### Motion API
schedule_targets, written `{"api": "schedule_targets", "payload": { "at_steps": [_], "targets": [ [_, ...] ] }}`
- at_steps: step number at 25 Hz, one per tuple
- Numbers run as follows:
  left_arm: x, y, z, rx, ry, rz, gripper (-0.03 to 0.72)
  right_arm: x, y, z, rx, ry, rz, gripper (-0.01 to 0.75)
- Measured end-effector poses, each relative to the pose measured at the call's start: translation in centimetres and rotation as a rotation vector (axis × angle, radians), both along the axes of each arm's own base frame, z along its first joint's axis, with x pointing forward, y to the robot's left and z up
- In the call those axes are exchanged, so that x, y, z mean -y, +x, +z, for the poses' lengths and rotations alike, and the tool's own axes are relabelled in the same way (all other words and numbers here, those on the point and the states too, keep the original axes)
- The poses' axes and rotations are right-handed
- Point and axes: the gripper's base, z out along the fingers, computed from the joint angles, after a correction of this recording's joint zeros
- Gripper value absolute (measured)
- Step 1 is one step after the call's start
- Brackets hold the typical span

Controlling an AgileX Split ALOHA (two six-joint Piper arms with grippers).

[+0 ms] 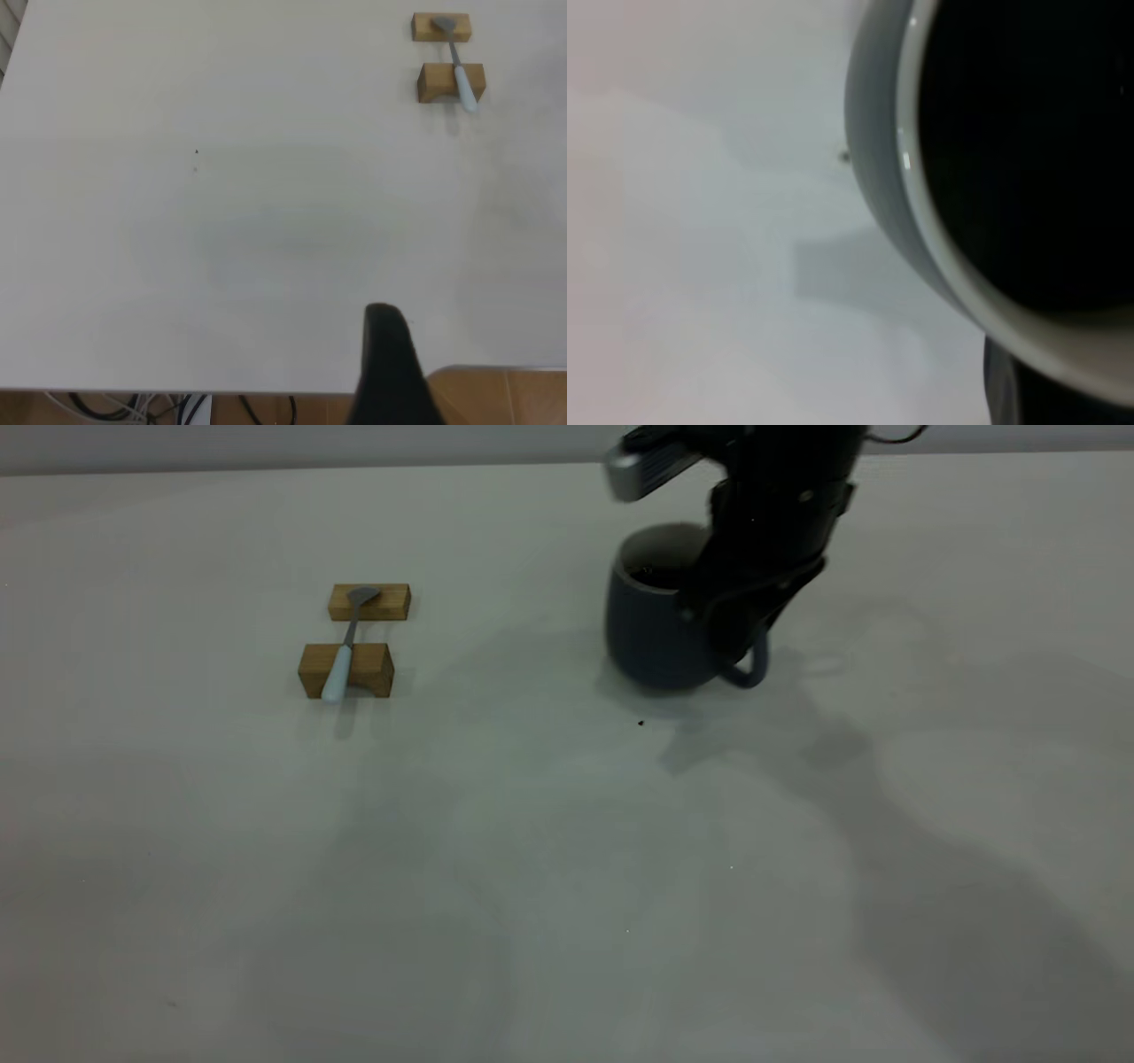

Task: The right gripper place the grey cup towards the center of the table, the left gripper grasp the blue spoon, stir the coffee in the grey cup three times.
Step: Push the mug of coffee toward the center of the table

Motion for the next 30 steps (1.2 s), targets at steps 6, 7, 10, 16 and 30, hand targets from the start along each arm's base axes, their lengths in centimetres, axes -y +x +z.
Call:
{"api": "schedule_targets", "payload": {
  "at_steps": [6,7,10,16,30],
  "targets": [
    [0.0,0.0,0.0,0.000,0.000,0.000,0.558,-2.5,-1.2,-0.1,0.015,0.004,0.062,0.157],
    [0.0,0.0,0.0,0.000,0.000,0.000,0.558,-2.8,-1.3,-0.3,0.022,0.005,0.070,0.157],
    [0.0,0.0,0.0,0.000,0.000,0.000,0.558,-3.0,-1.3,-1.0,0.031,0.008,0.070,0.157],
    [0.0,0.0,0.0,0.000,0.000,0.000,0.558,-3.0,-1.3,-1.6,0.027,-0.003,0.075,0.158],
    [0.0,0.0,0.0,0.000,0.000,0.000,0.558,-3.1,-1.1,-1.0,0.052,0.009,0.073,0.415]
  ]
}}
